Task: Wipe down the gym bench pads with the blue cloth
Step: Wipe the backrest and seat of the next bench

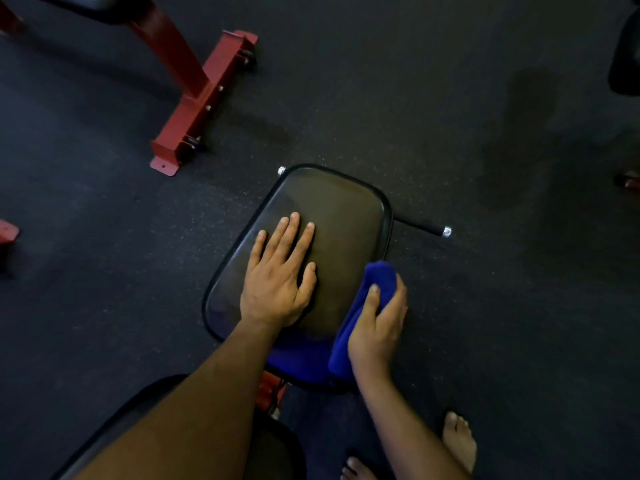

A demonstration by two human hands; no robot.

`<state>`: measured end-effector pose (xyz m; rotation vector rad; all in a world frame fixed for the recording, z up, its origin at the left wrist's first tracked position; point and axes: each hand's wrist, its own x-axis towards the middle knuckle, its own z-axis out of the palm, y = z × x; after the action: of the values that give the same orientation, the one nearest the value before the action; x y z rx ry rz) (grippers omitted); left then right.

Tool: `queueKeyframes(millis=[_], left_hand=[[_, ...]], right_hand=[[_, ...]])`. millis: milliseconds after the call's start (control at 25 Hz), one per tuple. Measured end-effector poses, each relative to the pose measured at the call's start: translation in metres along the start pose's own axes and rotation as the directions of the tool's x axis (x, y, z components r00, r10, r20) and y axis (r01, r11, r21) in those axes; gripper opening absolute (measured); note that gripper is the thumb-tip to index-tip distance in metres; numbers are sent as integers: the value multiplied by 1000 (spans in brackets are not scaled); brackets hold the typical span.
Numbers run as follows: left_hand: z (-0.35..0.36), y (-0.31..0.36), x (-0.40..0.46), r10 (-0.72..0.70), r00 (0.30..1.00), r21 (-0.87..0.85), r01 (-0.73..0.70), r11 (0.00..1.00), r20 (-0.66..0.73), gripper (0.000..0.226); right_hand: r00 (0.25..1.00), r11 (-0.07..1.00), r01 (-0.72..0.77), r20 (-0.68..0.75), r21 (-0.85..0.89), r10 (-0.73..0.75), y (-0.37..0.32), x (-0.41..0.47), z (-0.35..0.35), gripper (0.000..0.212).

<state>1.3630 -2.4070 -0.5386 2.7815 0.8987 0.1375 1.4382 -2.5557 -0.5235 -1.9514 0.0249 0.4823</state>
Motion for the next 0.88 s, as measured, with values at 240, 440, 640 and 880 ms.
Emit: queueKeyframes(millis=[240,440,640,880], left_hand=[[0,2,0,-1,1000,-18,1,1000,-6,64],[1,2,0,7,1000,-12,-7,1000,-6,64],[-2,3,0,5,1000,3,-5,1000,14,64],[0,3,1,19,1000,6,-19,1000,-16,64]], right_hand=[[972,965,231,80,-127,-222,-36,118,19,34],[918,951,273,335,-146,-212,-48,169,12,30],[969,977,199,165,-71,-185,9,10,-5,52],[985,993,106,144,-44,-99,7,13,-10,40]])
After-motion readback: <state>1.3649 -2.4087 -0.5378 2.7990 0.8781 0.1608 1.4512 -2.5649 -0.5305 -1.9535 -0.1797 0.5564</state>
